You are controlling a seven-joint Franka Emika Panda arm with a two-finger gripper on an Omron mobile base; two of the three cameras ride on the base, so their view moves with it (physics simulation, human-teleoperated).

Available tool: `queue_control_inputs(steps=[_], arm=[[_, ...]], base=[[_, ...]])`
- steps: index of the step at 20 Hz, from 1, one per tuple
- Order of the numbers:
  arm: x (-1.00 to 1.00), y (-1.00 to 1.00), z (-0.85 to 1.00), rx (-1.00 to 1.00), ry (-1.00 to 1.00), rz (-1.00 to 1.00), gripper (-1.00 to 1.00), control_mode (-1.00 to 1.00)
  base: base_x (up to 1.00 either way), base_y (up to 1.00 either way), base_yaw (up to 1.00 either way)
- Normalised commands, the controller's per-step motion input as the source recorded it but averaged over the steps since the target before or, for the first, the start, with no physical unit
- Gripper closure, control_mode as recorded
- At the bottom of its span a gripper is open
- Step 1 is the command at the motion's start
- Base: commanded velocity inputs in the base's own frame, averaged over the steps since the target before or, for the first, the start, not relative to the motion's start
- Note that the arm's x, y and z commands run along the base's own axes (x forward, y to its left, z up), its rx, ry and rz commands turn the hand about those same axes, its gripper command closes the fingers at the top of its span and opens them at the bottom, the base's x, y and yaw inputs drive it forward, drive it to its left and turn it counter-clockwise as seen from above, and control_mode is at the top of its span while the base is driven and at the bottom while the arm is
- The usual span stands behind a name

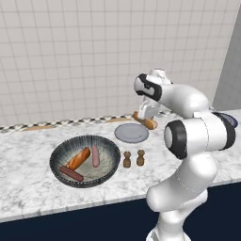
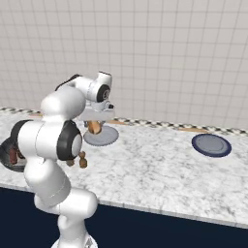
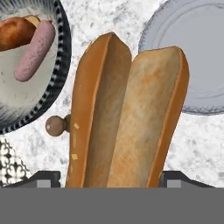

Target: Place one bun and one sausage from the bowl on each plate.

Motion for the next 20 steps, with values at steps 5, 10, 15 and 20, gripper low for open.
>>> queue_control_inputs(steps=[5, 10, 15, 20], arm=[[0.69, 0.00, -0.70, 0.00, 0.01, 0.00, 1.00, -1.00], [0.43, 0.00, -0.49, 0.00, 0.06, 0.00, 1.00, -1.00], [0.42, 0.00, -0.51, -0.02, 0.13, 0.00, 1.00, -1.00], [0.27, 0.00, -0.48, -0.01, 0.05, 0.00, 1.00, -1.00]], base=[[0.00, 0.00, 0.00], [0.00, 0.00, 0.00], [0.00, 0.00, 0.00], [0.00, 0.00, 0.00]])
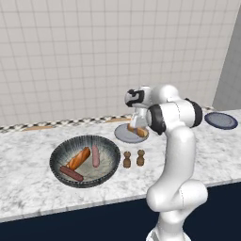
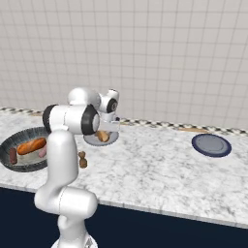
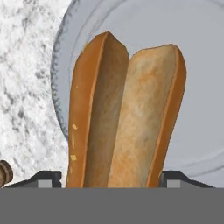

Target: Place one bun and one sausage from the bowl on each plate.

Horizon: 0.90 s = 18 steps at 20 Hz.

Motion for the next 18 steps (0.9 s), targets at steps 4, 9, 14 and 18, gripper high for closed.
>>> queue_control_inputs(steps=[4, 9, 14, 18], arm=[[0.33, 0.00, -0.05, 0.00, -0.09, 0.00, 1.00, -1.00], [0.42, 0.00, -0.12, 0.00, -0.11, 0.00, 1.00, -1.00], [0.00, 0.00, -0.15, 0.00, -0.03, 0.00, -1.00, -1.00], [0.00, 0.00, 0.00, 0.00, -0.01, 0.00, -1.00, -1.00]], base=[[0.00, 0.00, 0.00], [0.00, 0.00, 0.00], [0.00, 0.00, 0.00], [0.00, 0.00, 0.00]])
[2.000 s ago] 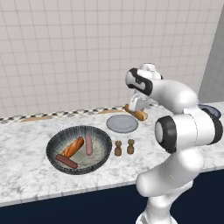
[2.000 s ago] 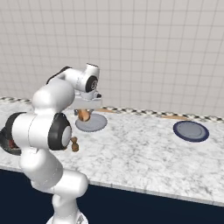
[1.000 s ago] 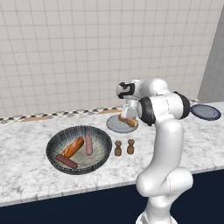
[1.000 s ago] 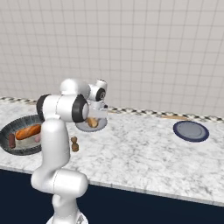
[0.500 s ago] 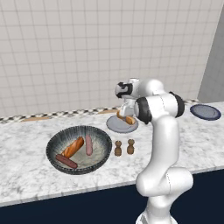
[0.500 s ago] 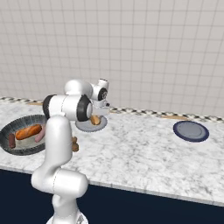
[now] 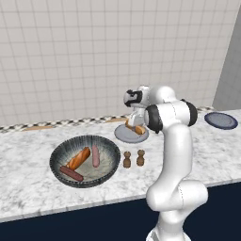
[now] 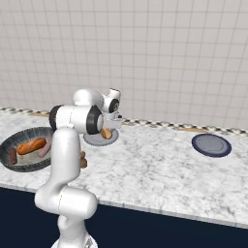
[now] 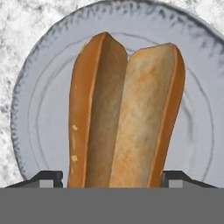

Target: Place one bun and one sausage from the bowl on each plate.

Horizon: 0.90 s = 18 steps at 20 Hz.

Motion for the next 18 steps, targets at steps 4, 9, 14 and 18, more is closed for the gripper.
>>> queue_control_inputs(steps=[4, 9, 14, 18], arm=[[0.00, 0.07, 0.00, 0.00, -0.04, 0.00, -1.00, -1.00], [-0.14, 0.05, 0.19, 0.00, 0.00, 0.00, -1.00, -1.00], [-0.74, -0.05, 0.79, 0.00, -0.06, 0.00, -1.00, -1.00], [-0.99, -0.02, 0.69, 0.00, -0.03, 0.00, -1.00, -1.00]], base=[[0.00, 0.00, 0.00], [0.00, 0.00, 0.00], [0.00, 0.00, 0.00], [0.00, 0.00, 0.00]])
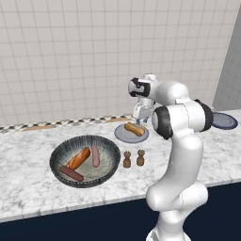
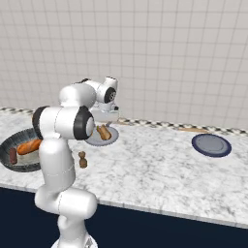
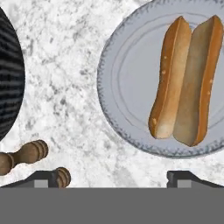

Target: Place one bun and one sausage from the bowl on each plate.

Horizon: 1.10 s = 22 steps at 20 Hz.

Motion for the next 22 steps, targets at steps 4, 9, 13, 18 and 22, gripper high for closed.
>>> queue_control_inputs(steps=[4, 9, 13, 18, 22], arm=[[-1.00, 0.22, 0.70, -0.05, 0.00, 0.00, -1.00, -1.00], [-0.85, 0.88, 0.21, -0.15, 0.03, 0.00, -1.00, -1.00], [-0.49, 1.00, 0.00, -0.21, 0.01, 0.00, -1.00, -1.00], [-0.36, 1.00, 0.00, -0.14, 0.07, 0.04, -1.00, -1.00], [-0.17, 1.00, 0.00, -0.15, 0.08, 0.00, -1.00, -1.00]], base=[[0.00, 0.00, 0.00], [0.00, 0.00, 0.00], [0.00, 0.00, 0.00], [0.00, 0.00, 0.00], [0.00, 0.00, 0.00]])
